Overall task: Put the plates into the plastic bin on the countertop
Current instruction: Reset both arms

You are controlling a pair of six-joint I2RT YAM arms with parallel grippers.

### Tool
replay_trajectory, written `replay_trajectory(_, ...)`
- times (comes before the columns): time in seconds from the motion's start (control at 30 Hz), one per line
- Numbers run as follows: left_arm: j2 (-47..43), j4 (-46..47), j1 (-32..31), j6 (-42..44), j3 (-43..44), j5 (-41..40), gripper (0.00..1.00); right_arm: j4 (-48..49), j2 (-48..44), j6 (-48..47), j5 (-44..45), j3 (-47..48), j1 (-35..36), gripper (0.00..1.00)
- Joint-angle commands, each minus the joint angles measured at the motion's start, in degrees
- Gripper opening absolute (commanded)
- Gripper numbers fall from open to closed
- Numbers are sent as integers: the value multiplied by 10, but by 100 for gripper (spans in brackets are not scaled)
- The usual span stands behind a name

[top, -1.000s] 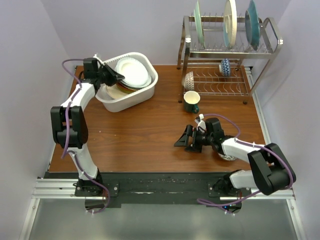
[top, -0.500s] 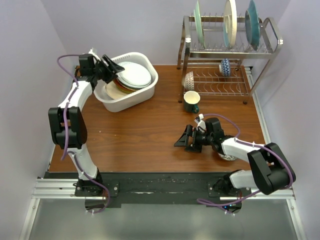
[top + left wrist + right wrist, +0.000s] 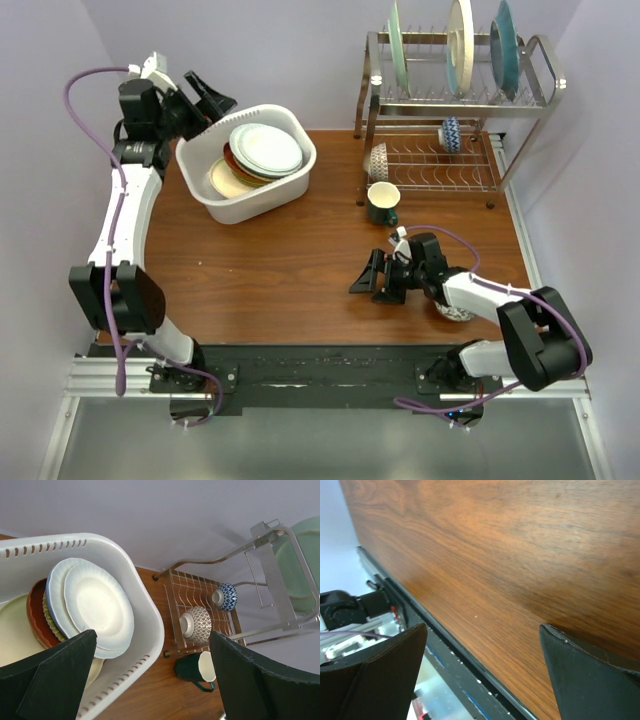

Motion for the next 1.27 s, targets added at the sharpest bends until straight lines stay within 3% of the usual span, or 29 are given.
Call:
replay_trajectory(0.0,-52,-60,3,80,-8,-6,100,-93,-28,-41,59,29,2,99)
replay_trajectory(0.33,-161,-125,-5,158,-114,-47,100,-239,-103,-91,124,132,3,99)
replay_trajectory(0.63,-187,-174,-44,197,-192,-128,100,-365,-150,-139,212,215,4,99)
replay_trajectory(0.9,-199,-191,-112,216,-231,-253,100,-416,-209,-156,339,246,4,99)
replay_trajectory(1.23,-255,-138,-119,228,-307,-251,100,-408,-218,-180,416,261,4,99)
